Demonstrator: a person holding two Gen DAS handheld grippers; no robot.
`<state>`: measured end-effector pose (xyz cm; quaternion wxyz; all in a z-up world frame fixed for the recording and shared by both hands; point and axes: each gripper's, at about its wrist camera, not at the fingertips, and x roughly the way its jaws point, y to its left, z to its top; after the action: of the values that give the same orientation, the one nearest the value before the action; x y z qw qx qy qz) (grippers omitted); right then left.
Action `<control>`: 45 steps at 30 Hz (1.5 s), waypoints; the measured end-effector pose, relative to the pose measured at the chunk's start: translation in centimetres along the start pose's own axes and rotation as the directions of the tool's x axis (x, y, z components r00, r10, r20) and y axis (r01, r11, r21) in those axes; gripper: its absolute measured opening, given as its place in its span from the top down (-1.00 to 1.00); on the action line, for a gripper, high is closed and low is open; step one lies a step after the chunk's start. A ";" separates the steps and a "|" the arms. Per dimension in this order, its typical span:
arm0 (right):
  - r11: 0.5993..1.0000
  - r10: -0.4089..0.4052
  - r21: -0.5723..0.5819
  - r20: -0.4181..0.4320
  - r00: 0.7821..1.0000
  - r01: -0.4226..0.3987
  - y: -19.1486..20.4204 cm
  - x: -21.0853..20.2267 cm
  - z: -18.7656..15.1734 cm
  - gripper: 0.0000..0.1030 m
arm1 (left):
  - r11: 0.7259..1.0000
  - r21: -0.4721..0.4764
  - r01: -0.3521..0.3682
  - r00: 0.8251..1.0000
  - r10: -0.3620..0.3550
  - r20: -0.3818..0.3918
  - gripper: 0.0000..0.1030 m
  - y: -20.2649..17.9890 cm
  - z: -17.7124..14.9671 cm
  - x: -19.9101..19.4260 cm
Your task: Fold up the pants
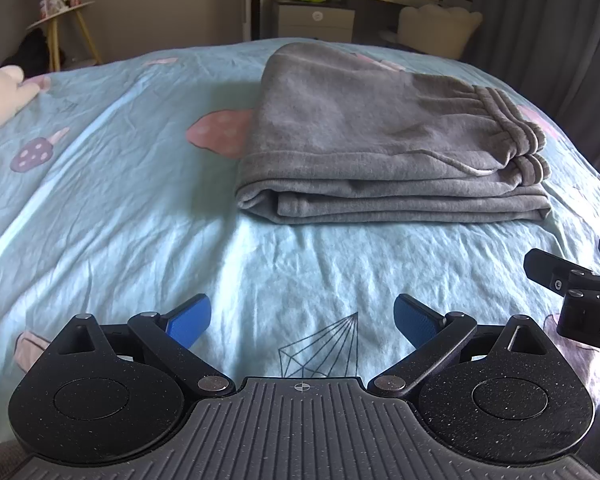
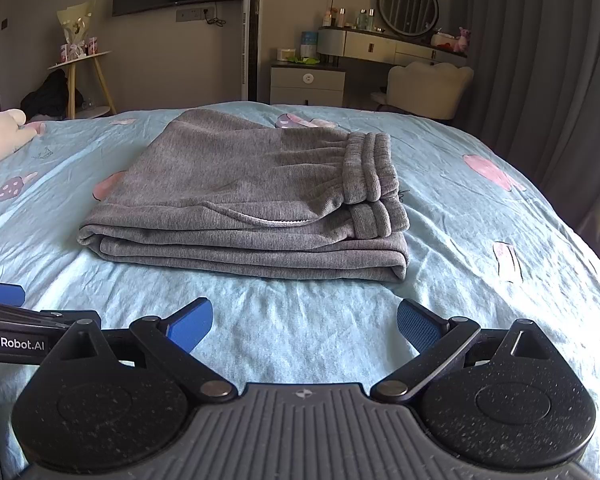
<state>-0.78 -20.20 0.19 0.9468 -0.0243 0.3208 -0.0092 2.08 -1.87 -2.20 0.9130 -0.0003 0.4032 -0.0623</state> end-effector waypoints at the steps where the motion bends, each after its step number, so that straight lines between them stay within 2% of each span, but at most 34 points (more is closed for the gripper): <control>1: 1.000 0.000 0.000 0.000 1.000 0.000 0.0 0.0 0.0 -0.92 | 1.000 0.001 -0.001 1.000 0.001 0.000 -0.95 0.0 0.0 0.0; 30: 1.000 0.001 0.001 0.003 1.000 -0.001 0.0 -0.1 0.0 -0.92 | 1.000 -0.007 0.012 1.000 -0.012 0.012 -0.95 0.0 0.1 -0.3; 39: 1.000 0.000 0.002 0.003 1.000 0.000 0.0 -0.1 0.0 -0.92 | 1.000 -0.015 -0.004 1.000 0.004 0.022 -0.96 0.1 0.1 -0.4; 45: 1.000 -0.001 0.001 0.003 1.000 0.001 0.0 -0.1 0.1 -0.92 | 1.000 -0.002 0.015 1.000 -0.015 0.014 -0.96 -0.1 0.0 -0.4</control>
<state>-0.80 -20.17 0.27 0.9473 -0.0241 0.3194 -0.0099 1.85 -1.89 -1.90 0.9154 -0.0046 0.3967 -0.0686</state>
